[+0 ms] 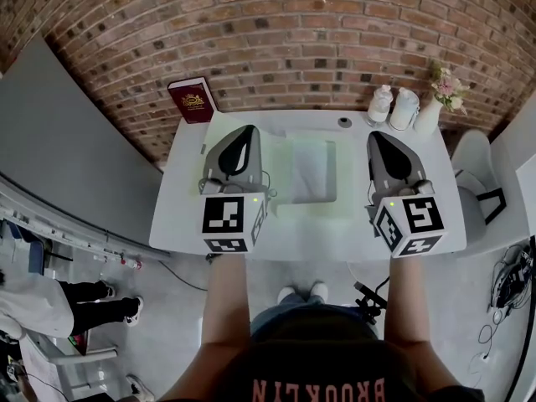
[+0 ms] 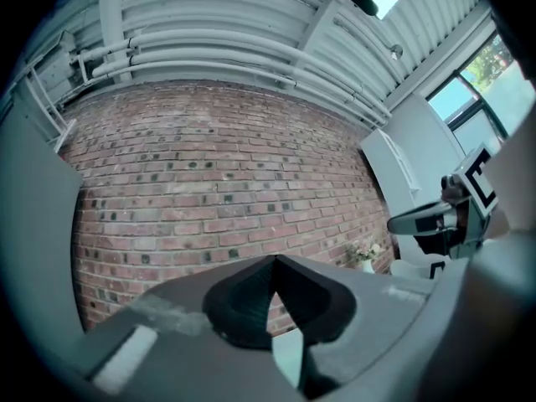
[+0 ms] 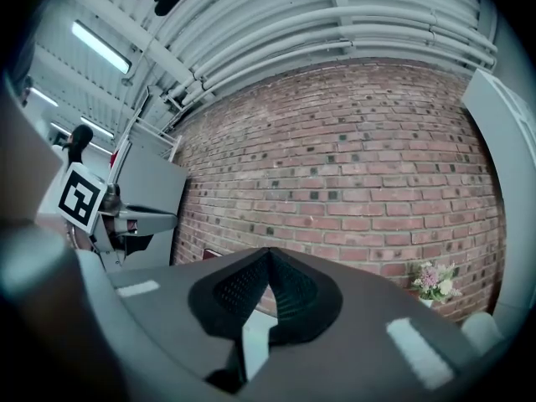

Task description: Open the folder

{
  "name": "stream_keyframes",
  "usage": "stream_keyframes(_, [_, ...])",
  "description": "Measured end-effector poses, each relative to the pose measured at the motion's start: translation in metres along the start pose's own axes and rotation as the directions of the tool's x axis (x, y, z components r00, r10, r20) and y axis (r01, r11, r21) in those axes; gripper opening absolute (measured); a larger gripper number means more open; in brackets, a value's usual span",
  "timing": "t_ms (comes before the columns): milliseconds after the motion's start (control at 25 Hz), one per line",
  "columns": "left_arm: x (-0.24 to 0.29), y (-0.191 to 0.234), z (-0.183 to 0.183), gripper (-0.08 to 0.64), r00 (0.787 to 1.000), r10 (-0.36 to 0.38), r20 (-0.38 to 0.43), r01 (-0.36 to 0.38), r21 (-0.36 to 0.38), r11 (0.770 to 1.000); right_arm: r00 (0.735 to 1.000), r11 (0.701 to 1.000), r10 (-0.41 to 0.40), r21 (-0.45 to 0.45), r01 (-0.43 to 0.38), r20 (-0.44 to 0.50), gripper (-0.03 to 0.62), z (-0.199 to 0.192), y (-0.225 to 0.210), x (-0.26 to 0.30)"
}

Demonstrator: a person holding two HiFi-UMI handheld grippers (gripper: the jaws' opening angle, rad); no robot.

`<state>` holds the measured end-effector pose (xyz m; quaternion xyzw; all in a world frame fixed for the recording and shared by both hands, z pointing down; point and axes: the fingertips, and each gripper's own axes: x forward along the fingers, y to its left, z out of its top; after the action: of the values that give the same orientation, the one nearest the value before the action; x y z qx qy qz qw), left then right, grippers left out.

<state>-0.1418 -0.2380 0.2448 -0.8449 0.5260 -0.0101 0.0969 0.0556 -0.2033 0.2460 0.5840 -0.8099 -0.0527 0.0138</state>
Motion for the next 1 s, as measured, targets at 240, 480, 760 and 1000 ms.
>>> stream_keyframes(240, [-0.004,0.001,0.025,0.000,0.999,-0.014,0.053,0.012,0.024,1.000,0.999,0.999,-0.029,-0.036,0.031,0.046,-0.003,0.024,0.002,-0.002])
stream_keyframes(480, [-0.009,0.003,0.031,0.000,0.998,-0.010,0.066,0.008,0.024,1.000,0.998,0.997,-0.028,-0.068,0.031,0.055,-0.003,0.032,0.008,-0.004])
stream_keyframes(760, [-0.013,-0.002,0.030,0.000,0.998,-0.019,0.059,0.017,0.031,0.999,0.998,0.996,-0.029,-0.085,0.034,0.063,-0.003,0.034,0.013,-0.009])
stream_keyframes(1000, [-0.017,-0.001,0.032,0.000,0.998,-0.017,0.063,0.014,0.036,0.999,0.996,0.995,-0.038,-0.092,0.045,0.077,-0.003,0.038,0.015,-0.011])
